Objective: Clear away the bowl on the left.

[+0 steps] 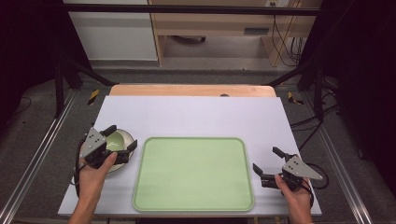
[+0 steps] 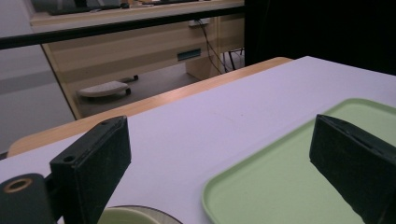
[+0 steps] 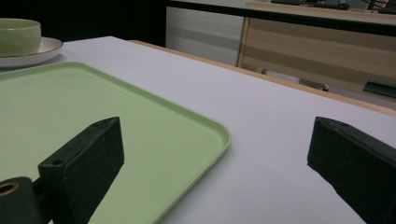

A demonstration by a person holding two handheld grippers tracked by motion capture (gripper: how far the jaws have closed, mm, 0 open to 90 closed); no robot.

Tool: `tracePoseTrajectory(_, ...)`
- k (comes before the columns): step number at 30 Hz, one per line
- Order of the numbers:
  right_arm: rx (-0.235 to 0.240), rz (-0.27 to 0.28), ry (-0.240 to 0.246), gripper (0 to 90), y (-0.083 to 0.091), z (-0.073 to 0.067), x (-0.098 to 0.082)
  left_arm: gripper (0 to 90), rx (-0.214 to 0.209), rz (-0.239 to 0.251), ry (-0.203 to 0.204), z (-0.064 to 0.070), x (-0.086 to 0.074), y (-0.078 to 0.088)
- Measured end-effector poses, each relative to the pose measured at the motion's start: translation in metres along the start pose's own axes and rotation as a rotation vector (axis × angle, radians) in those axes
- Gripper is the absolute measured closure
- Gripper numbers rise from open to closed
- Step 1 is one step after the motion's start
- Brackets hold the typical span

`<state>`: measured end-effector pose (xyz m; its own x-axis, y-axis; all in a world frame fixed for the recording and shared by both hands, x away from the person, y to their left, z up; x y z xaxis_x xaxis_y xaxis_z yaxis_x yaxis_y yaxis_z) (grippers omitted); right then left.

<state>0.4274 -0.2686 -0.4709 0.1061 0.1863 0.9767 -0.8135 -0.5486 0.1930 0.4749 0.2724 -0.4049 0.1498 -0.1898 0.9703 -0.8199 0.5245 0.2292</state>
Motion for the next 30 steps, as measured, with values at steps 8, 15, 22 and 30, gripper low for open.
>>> tracePoseTrajectory(8,0.003,-0.008,0.005,4.0,-0.001,-0.002,0.001,6.2,0.074,0.007,0.012,-0.025,0.005,-0.004)
tracePoseTrajectory(15,0.016,-0.001,0.001,4.1,-0.002,-0.002,0.001,7.8,0.177,-0.006,0.062,-0.05,-0.005,0.019)
tracePoseTrajectory(22,0.023,0.0,0.009,4.0,-0.004,-0.005,0.003,7.4,0.247,-0.026,0.109,-0.074,-0.02,0.037)
tracePoseTrajectory(30,0.025,-0.007,0.009,4.0,-0.004,-0.005,0.003,7.2,0.298,-0.074,0.123,-0.085,-0.029,0.045)
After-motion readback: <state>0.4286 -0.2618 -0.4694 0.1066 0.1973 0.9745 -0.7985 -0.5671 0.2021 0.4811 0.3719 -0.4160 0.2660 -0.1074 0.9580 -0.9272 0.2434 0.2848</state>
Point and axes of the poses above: each handheld gripper's, and its own axes: y roughly backward along the jaws, x roughly out of its top, z roughly to its right, the point moved 2 cm from there along -y, roughly forward along the jaws, and after that the axes turned 1 degree about y, right-handed, at the moved point
